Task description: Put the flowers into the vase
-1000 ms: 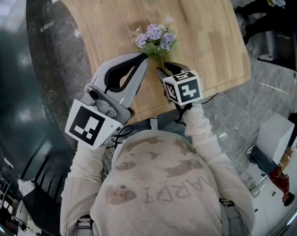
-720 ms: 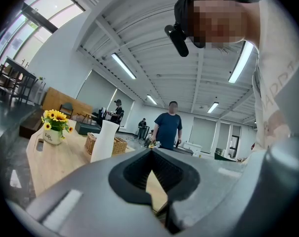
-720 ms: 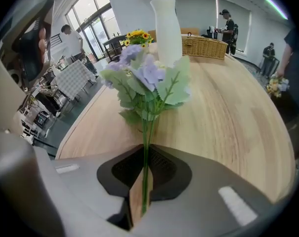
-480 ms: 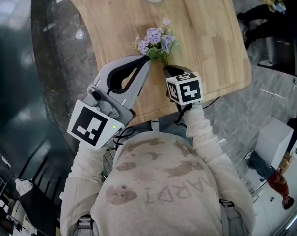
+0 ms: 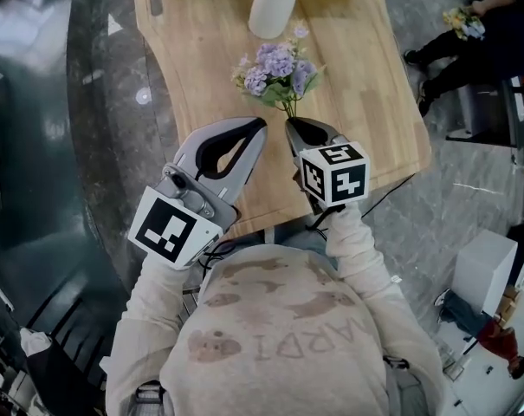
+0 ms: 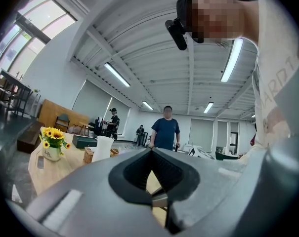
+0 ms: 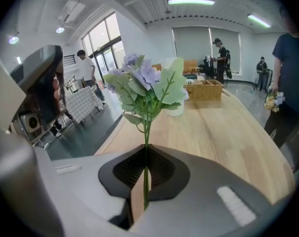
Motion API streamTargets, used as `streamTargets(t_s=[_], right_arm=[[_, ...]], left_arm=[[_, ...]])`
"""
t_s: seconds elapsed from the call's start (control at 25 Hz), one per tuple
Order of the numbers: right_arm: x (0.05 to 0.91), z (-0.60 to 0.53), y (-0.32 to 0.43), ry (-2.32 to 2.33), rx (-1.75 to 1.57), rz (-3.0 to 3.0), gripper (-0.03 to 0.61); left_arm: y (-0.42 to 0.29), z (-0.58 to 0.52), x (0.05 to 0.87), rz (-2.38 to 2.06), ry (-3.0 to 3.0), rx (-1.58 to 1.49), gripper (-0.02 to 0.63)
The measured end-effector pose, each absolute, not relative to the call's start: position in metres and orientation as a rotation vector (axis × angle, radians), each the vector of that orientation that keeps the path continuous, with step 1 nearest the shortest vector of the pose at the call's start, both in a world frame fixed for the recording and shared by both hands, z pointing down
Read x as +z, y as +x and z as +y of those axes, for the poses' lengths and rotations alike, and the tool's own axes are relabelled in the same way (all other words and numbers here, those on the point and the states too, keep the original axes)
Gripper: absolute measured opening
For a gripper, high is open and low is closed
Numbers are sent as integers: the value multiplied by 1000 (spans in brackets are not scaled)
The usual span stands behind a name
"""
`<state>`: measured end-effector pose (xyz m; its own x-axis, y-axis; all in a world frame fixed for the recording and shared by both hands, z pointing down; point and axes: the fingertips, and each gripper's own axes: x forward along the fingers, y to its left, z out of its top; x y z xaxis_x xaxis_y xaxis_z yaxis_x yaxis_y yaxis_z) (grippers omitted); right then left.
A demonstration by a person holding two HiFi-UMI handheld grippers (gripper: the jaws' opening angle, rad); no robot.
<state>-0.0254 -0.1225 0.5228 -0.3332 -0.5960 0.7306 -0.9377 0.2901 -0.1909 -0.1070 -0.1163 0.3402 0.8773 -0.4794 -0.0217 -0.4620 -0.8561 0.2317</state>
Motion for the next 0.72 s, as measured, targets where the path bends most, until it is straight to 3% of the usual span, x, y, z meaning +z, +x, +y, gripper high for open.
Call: streamTargets(t_s=[0.72], right_arm=[[363,-173,-19,1366,476,-2546,31]], left_arm=[[-66,-118,297,-917,2857,-129,1]])
